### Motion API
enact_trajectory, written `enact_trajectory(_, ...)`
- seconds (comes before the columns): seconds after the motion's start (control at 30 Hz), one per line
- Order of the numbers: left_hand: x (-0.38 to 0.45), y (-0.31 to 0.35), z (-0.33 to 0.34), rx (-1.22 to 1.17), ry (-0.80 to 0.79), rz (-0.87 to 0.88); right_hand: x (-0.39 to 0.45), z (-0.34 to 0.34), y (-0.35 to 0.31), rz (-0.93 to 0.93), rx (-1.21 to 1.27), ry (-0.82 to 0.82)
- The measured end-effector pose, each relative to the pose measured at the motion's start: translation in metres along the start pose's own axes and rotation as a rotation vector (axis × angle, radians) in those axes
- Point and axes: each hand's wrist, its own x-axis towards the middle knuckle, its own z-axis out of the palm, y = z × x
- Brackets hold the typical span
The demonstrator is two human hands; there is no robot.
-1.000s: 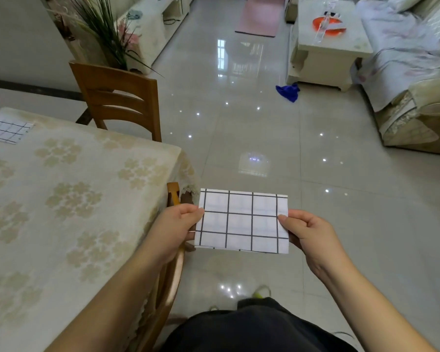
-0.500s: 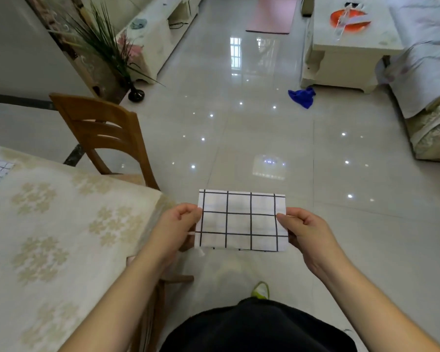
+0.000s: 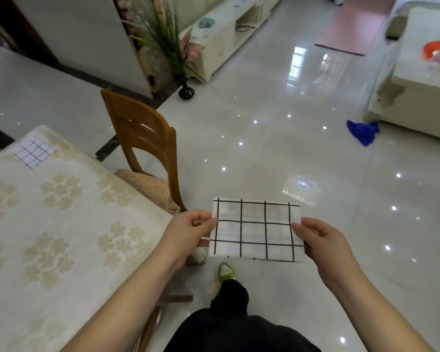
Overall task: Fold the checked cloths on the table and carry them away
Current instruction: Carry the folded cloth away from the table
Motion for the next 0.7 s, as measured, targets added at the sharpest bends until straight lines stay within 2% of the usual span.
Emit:
enact_trajectory(0.33, 0.109, 0.046, -0.050, -0.180, 0.145, -0.061, 0.129, 0.091, -0.084, -0.047, -0.164, -0.144)
enact_trajectory(0.7, 0.209, 0.108, -0.072, -0.182, 0.254, -0.068, 0.249, 0.146, -0.150, -0.053, -0.206, -0.243)
